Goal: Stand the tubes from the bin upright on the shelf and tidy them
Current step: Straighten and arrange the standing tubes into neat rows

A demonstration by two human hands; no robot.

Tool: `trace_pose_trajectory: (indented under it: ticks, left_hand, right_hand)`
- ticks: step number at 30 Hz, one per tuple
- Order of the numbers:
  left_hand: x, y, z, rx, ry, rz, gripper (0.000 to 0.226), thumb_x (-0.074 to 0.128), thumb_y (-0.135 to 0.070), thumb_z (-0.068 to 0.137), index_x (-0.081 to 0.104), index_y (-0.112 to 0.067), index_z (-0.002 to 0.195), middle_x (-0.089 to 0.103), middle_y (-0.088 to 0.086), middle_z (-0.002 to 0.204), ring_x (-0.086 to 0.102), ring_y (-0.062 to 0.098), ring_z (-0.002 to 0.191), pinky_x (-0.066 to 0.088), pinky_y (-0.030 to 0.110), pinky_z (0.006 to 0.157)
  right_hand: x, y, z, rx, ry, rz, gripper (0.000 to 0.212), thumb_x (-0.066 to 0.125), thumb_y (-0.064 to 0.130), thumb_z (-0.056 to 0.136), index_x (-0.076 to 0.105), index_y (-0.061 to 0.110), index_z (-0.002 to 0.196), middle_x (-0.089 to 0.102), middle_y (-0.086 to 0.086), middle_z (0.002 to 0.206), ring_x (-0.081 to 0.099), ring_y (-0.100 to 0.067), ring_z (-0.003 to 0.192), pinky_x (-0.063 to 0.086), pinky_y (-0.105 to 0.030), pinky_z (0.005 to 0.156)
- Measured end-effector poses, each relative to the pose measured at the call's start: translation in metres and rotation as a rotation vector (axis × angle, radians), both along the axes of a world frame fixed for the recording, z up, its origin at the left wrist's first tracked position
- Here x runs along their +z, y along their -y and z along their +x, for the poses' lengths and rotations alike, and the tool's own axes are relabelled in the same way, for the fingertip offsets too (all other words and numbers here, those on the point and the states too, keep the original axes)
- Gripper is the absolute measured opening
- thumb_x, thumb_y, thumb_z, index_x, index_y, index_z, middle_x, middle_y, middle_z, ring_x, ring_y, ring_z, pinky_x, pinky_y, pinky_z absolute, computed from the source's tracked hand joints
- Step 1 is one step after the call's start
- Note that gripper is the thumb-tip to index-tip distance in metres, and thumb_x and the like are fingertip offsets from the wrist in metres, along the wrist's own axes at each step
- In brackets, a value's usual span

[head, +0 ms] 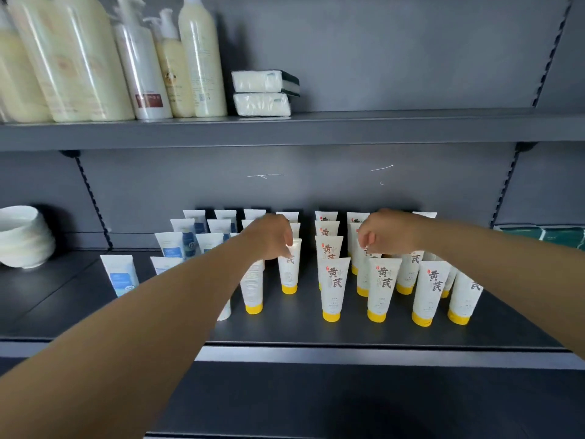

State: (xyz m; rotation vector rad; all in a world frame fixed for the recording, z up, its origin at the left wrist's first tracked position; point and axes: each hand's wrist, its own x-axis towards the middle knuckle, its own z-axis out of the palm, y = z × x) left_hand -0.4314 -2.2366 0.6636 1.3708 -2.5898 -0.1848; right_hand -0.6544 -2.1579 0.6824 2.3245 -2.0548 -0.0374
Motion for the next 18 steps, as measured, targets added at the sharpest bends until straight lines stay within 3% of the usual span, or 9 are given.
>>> trace_pose_trajectory:
  ticks: [7,13,18]
  left_hand:
    - [-0.003,0.035,0.081,-0.078,0.001,-0.036,0.029,0.068,-0.020,0.085,0.067,-0.011,0.112,0.061,0.003,0.119,0.056,0.021,0.110,0.043,0.028,0.091]
    - [-0.016,0.062,0.135,-0.137,0.078,-0.037,0.028,0.066,-0.020,0.084,0.069,-0.006,0.108,0.066,0.009,0.114,0.060,0.024,0.106,0.048,0.036,0.094]
    - [-0.021,0.081,0.148,-0.169,0.050,-0.002,0.024,0.066,-0.018,0.084,0.071,-0.003,0.101,0.068,0.008,0.099,0.062,0.023,0.097,0.050,0.035,0.086]
  right_hand:
    - [0.004,0.000,0.064,-0.053,0.091,-0.084,0.018,0.058,0.012,0.088,0.070,0.014,0.102,0.054,0.014,0.090,0.051,-0.003,0.086,0.039,-0.012,0.068]
    - [-0.014,0.015,0.135,-0.109,0.120,-0.045,0.019,0.060,0.016,0.086,0.068,0.018,0.103,0.061,0.011,0.096,0.056,-0.011,0.096,0.046,-0.025,0.084]
    - [-0.025,0.023,0.163,-0.155,0.130,-0.001,0.023,0.056,0.018,0.088,0.065,0.021,0.109,0.061,0.009,0.105,0.054,-0.011,0.102,0.045,-0.025,0.087]
